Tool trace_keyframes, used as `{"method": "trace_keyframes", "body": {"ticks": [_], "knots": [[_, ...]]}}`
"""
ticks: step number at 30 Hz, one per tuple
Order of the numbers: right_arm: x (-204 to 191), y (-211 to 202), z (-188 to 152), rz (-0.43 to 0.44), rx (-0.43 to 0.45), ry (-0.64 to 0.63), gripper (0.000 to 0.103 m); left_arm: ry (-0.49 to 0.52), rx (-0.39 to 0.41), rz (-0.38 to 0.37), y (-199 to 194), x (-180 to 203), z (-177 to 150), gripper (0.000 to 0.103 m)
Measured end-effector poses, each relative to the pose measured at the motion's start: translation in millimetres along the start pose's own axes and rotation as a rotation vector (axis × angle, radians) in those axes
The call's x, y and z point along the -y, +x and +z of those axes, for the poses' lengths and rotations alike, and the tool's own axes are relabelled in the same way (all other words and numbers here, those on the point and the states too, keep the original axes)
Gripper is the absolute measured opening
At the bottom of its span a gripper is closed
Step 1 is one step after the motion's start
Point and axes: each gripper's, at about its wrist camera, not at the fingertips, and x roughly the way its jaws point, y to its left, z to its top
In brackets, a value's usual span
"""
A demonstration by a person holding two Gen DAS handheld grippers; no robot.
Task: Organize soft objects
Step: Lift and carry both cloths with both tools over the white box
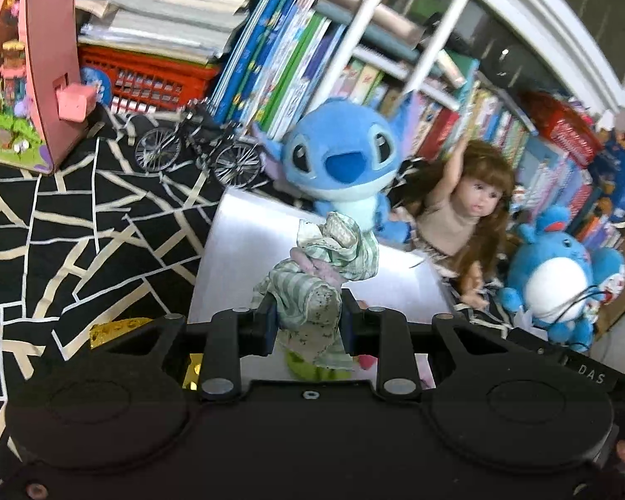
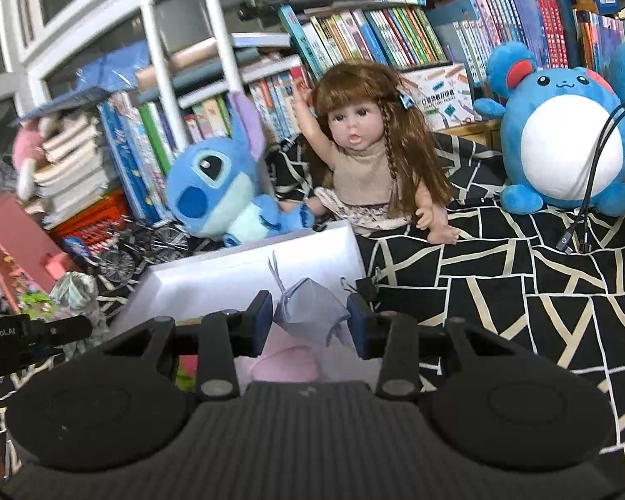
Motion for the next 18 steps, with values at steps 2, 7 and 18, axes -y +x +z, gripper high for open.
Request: {"method": "trace_keyframes", "body": {"ticks": [2,7,18], "knots": [[0,13,1,-0.005,-0.030,0.014,0.044,-0.020,-0.028,0.010,13,-3,1,0.027],[2,34,0,-0.002,-0.076,0.052,0.044,-0.013,-0.065,0.028,32,-5,-4,0.027],[1,60,-4,-0.040,-0.122,0.066,0.045,0.005,-0.091,0.037,53,1,-8,0.027]]}}
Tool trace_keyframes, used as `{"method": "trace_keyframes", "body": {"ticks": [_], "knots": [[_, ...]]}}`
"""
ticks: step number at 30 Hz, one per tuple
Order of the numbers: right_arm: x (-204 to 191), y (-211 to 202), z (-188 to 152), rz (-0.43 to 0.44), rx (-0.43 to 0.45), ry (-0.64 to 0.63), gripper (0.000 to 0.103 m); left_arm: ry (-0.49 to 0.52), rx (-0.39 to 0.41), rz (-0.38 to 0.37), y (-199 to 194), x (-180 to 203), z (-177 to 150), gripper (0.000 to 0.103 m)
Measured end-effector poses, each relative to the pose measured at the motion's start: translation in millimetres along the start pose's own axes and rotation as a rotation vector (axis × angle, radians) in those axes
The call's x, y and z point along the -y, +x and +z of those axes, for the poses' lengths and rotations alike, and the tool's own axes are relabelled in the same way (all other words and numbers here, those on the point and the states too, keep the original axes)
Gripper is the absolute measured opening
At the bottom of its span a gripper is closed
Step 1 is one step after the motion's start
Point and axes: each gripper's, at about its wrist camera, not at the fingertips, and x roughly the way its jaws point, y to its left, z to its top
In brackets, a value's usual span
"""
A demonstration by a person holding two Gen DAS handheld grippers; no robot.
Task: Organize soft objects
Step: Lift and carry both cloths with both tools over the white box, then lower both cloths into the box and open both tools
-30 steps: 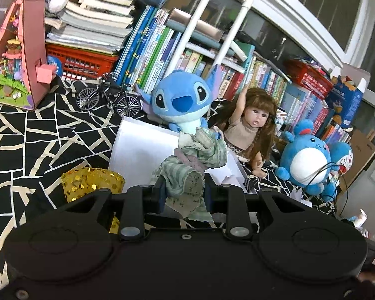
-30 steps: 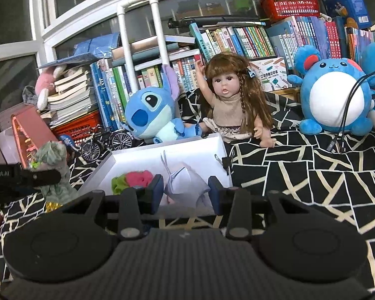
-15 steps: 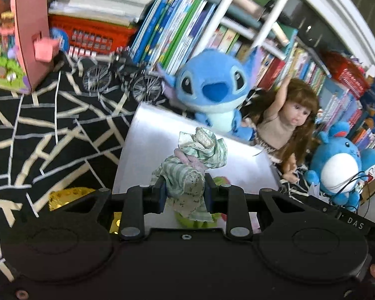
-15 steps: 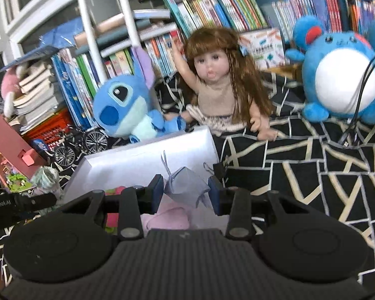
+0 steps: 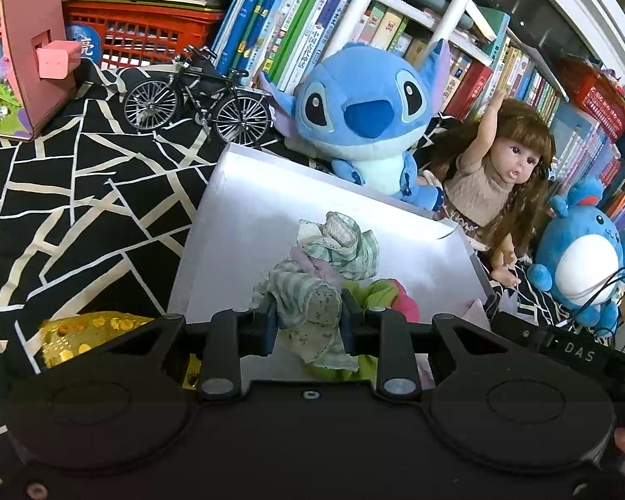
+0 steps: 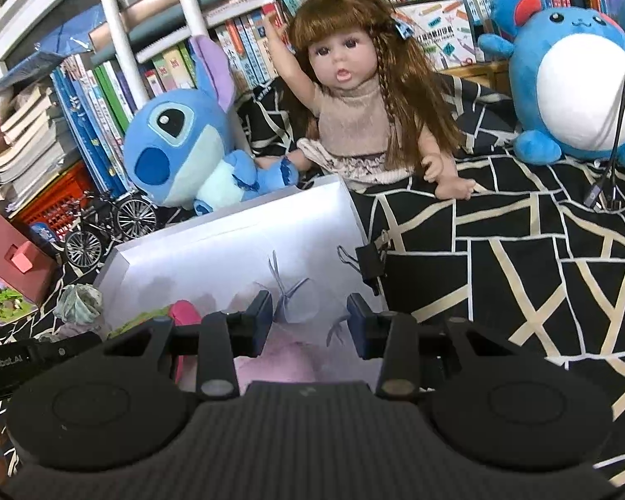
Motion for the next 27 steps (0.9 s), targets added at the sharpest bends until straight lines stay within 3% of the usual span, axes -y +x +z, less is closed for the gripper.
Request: {"method": "trace_keyframes", "body": {"ticks": [17,22,27], "knots": [[7,10,-5,-0.007,-0.035,0.027,0.047,-0.001,-0.039,-0.039,15,7,-7,0.030],[5,7,-4,-0.006,-0.030,0.013,0.062,-0.009,-0.034,-0.039,12,4,-6,0.035],[4,4,-4,-0.002,-0.029,0.009,0.067,0.002,-0.013,-0.015,5,7,-6,0.050]]}}
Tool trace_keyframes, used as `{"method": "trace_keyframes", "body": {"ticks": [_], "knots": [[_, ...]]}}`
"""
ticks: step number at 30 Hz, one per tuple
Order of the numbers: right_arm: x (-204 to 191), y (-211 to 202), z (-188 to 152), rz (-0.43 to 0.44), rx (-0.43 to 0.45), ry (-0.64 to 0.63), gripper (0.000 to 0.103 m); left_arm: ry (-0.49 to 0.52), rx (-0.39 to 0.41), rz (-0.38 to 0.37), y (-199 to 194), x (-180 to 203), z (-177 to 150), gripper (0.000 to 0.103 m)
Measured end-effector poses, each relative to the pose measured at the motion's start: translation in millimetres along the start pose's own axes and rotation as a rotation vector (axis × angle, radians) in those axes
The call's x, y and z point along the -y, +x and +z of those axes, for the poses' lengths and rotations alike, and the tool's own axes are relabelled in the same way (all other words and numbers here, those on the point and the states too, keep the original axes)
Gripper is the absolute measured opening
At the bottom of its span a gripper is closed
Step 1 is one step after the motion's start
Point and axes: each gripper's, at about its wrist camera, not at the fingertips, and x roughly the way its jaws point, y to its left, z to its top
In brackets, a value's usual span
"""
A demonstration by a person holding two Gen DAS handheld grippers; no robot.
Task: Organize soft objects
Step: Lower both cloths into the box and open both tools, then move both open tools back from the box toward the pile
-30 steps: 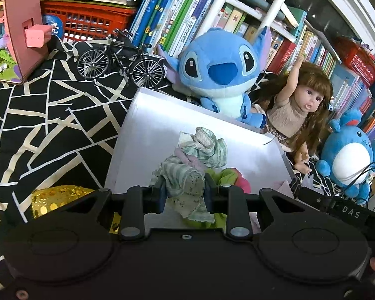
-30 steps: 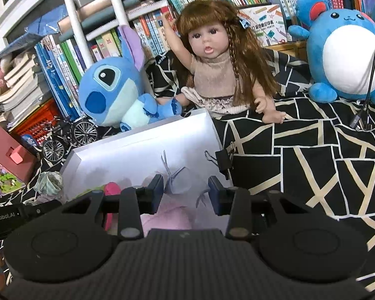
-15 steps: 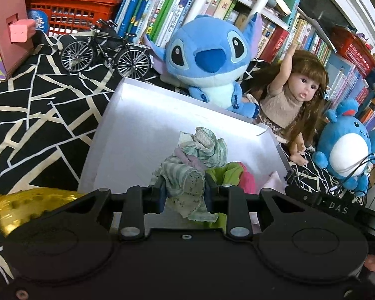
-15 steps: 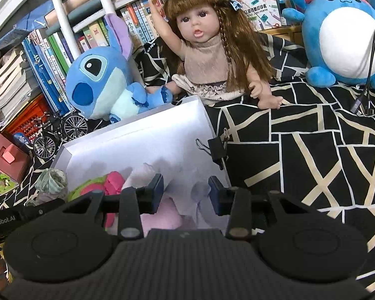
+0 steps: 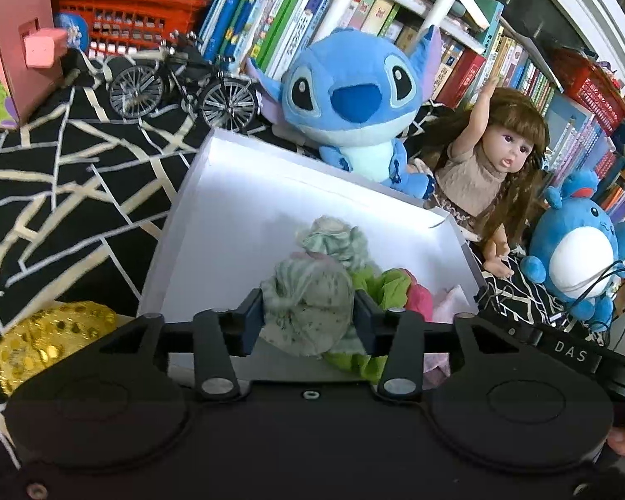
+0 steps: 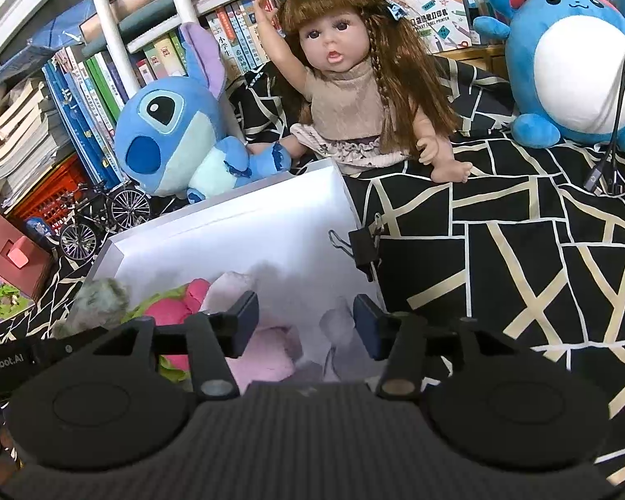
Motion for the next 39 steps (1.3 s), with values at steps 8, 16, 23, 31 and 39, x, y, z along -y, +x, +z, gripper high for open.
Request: {"method": "trace_keyframes", "body": {"ticks": [8,16,23,31,39], "knots": [[-4,-15,2,0.023,0.025,-0.031,0.073,0.031,0.054,-0.002,-22,8,-1,0.074],[-8,-37,-4,0.058,0.050,-0.076,0.078,0.077,0.091,0.010,-44,16,-10,0.081],[-11,-59,-13,0.076,0.080,-0.129,0.084,0.104,0.114,0.019,-62,19,-22,0.084],[-13,-82,-27,0.111,0.097,-0.186,0.086,0.119,0.129,0.012,-81,18,-37,0.086],[-11,-100,-44,0.130,0.125,-0.224,0.088,0.139,0.149,0.017,-99,19,-55,0.086]]}}
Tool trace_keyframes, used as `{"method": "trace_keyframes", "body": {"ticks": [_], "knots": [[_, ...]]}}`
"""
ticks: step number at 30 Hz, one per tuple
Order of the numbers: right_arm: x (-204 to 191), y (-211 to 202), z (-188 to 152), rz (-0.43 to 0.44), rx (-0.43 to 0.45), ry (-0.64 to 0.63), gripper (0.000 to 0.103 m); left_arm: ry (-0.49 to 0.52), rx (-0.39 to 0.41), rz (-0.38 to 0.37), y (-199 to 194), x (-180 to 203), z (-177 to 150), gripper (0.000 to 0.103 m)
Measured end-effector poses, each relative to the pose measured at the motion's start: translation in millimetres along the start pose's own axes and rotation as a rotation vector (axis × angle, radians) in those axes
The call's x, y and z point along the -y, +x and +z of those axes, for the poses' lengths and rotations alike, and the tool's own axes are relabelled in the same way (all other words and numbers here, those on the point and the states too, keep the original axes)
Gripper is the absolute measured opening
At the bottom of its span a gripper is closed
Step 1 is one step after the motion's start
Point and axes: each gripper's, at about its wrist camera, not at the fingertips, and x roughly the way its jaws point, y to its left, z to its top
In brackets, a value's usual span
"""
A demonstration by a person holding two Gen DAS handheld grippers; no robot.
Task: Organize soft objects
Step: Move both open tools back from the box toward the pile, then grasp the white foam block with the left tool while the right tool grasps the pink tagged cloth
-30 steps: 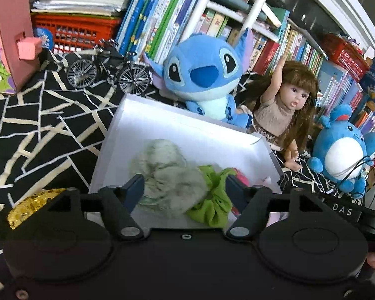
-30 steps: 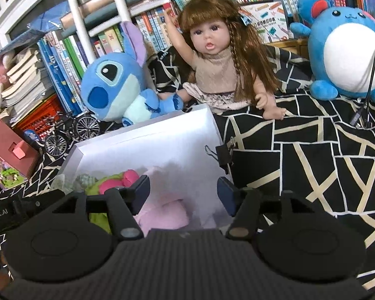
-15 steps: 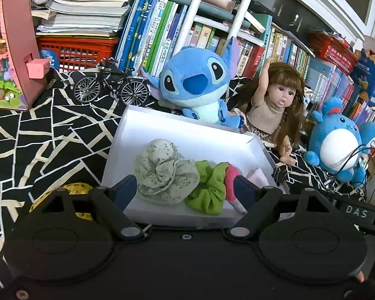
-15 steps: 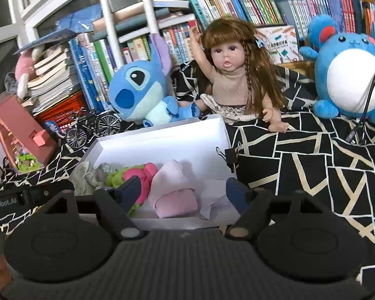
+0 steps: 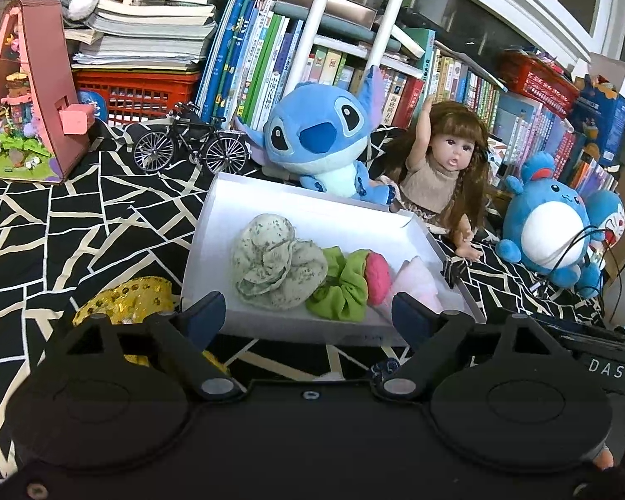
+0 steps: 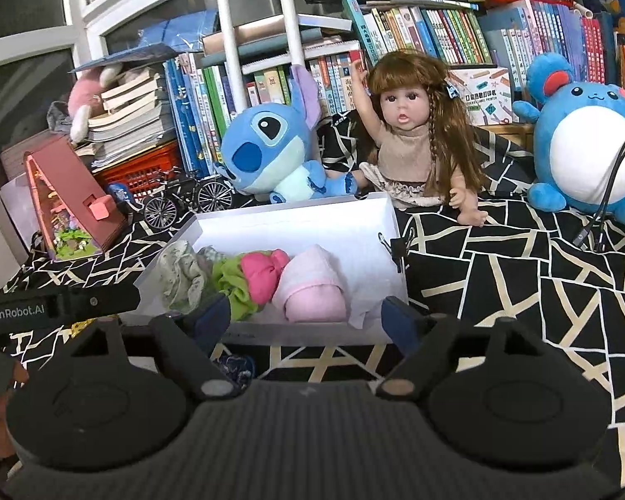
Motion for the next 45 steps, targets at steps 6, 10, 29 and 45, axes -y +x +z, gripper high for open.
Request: {"method": "trace_keyframes", "body": {"ticks": [6,10,29,45], "knots": [[-2,-16,-14,0.001,0.019,-0.034,0.088,0.027,0.060,0.013,-21,6,-12,0.089],[0,-26,-23,-0.007,0.029,-0.059,0.089,0.045,0.058,0.006,-30,9,-21,0.090],[-6,-53,-64,0.025,0.064,-0.167,0.103,0.123,0.082,0.006,-51,20,-62,0.093],[-5,-53,-91,0.006,0.064,-0.190,0.103,0.115,0.037,-0.001,-49,15,-87,0.093]]}}
